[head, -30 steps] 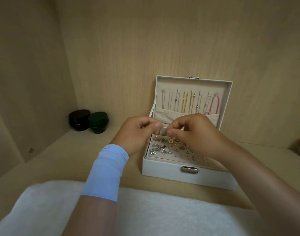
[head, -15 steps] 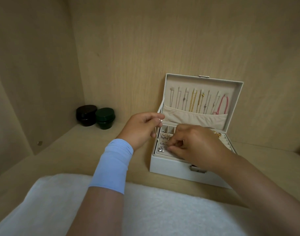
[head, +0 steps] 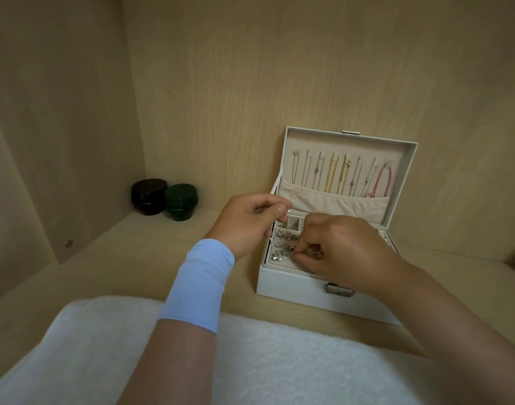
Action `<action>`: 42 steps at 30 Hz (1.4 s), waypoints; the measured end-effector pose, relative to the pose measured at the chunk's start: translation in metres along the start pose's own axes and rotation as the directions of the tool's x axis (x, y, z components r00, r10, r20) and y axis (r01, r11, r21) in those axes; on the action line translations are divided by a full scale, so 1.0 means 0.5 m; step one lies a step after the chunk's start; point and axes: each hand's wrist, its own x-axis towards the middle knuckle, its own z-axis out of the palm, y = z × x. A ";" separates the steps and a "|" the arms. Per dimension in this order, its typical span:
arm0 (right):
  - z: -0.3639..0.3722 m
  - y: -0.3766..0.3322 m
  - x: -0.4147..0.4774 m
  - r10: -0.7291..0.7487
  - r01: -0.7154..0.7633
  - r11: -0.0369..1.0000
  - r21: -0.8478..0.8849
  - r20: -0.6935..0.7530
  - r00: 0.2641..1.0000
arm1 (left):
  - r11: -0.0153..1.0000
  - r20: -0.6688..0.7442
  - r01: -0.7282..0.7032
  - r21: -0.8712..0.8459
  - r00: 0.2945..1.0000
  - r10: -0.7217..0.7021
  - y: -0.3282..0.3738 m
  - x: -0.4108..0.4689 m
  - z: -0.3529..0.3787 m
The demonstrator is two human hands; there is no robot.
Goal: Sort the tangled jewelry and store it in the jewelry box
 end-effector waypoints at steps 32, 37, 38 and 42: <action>-0.025 0.034 -0.007 0.262 -0.298 0.858 0.417 0.144 0.954 | 0.929 0.037 -0.012 0.370 0.999 -0.002 -0.004 0.000 0.009; 0.004 0.004 0.002 0.180 -0.178 0.966 0.189 0.005 0.984 | 0.877 0.167 0.029 0.480 0.978 -0.124 -0.002 -0.009 -0.011; 0.010 0.000 0.003 0.156 -0.155 0.976 0.155 0.002 0.988 | 0.874 0.188 0.040 0.485 0.971 -0.149 -0.003 -0.011 -0.011; 0.023 -0.013 0.002 0.121 -0.122 0.987 0.104 0.012 0.993 | 0.869 0.220 0.043 0.492 0.960 -0.172 -0.007 -0.010 -0.010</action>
